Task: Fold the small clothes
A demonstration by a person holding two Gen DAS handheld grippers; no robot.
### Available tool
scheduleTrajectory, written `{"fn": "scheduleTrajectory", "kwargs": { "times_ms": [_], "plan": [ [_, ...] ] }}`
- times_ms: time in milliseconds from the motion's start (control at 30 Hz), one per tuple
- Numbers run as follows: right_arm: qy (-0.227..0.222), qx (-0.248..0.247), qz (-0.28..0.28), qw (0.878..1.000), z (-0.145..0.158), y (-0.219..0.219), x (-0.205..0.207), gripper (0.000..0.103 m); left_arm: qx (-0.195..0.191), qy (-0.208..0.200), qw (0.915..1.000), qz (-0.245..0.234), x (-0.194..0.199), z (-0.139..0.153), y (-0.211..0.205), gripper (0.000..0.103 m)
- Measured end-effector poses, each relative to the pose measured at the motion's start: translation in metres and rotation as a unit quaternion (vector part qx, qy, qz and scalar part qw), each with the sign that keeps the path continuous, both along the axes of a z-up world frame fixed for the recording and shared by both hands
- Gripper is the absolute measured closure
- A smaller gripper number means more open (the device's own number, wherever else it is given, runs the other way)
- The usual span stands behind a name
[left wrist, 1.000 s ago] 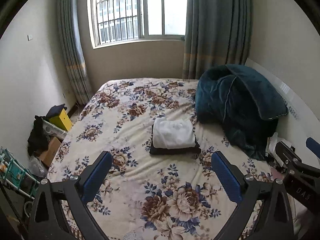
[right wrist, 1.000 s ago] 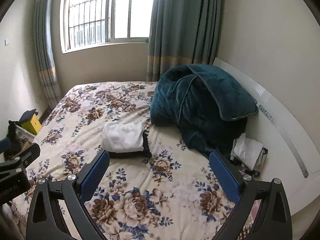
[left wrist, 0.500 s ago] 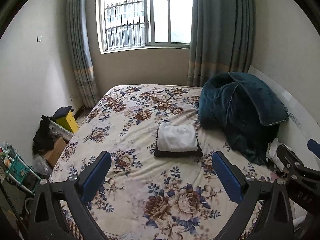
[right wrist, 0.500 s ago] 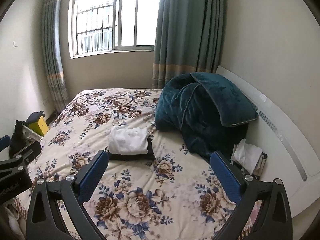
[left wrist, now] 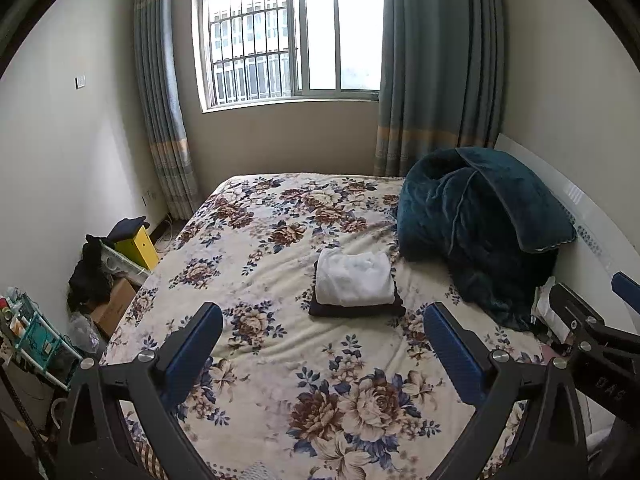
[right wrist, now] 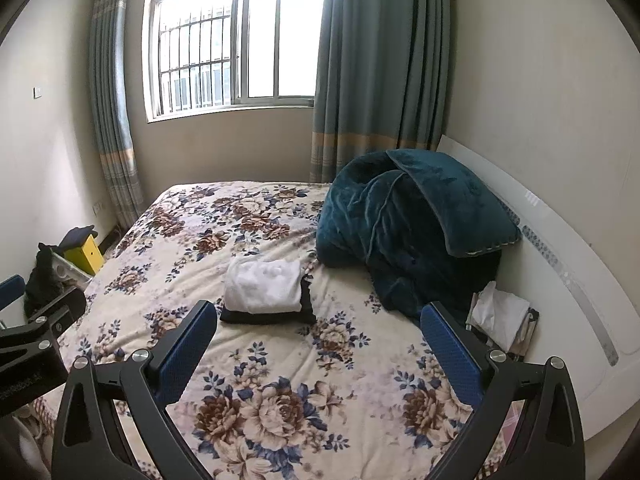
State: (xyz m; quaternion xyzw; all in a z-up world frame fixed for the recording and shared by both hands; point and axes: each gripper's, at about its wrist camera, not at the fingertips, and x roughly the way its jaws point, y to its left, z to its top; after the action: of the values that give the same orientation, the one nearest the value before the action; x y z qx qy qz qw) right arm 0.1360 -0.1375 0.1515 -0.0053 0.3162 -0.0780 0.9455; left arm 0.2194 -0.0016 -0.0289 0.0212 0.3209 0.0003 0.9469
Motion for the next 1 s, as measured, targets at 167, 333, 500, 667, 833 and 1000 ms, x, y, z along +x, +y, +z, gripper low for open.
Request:
{"fn": "scheduleTrajectory", "kwargs": {
  "times_ms": [167, 333, 500, 667, 833, 1000],
  "plan": [
    [-0.002, -0.001, 0.001, 1.000, 0.0001, -0.0005, -0.0018, 0.000, -0.001, -0.005, 1.0000, 0.000, 0.0016, 0.0041, 0.0006, 0.000],
    [-0.007, -0.001, 0.000, 1.000, 0.0012, -0.0011, -0.0024, 0.000, -0.007, -0.007, 0.9999, 0.008, 0.0002, 0.0053, 0.0040, 0.000],
    [-0.011, 0.002, 0.001, 1.000, 0.0025, -0.0015, -0.0018, 0.000, -0.006, -0.004, 0.9999, 0.010, 0.0015, 0.0049, 0.0054, 0.000],
    [-0.011, 0.005, 0.002, 1.000, 0.0012, -0.0039, -0.0035, 0.000, -0.005, -0.004, 0.9999, 0.010, 0.0017, 0.0051, 0.0058, 0.000],
    [-0.009, 0.004, 0.004, 1.000, 0.0011, -0.0035, -0.0008, 0.000, -0.001, -0.006, 0.9999, 0.008, 0.0018, 0.0056, 0.0066, 0.000],
    [-0.010, 0.006, 0.004, 1.000, 0.0008, -0.0035, -0.0018, 0.000, -0.001, -0.009, 0.9999, 0.009, 0.0005, 0.0072, 0.0085, 0.000]
  ]
}}
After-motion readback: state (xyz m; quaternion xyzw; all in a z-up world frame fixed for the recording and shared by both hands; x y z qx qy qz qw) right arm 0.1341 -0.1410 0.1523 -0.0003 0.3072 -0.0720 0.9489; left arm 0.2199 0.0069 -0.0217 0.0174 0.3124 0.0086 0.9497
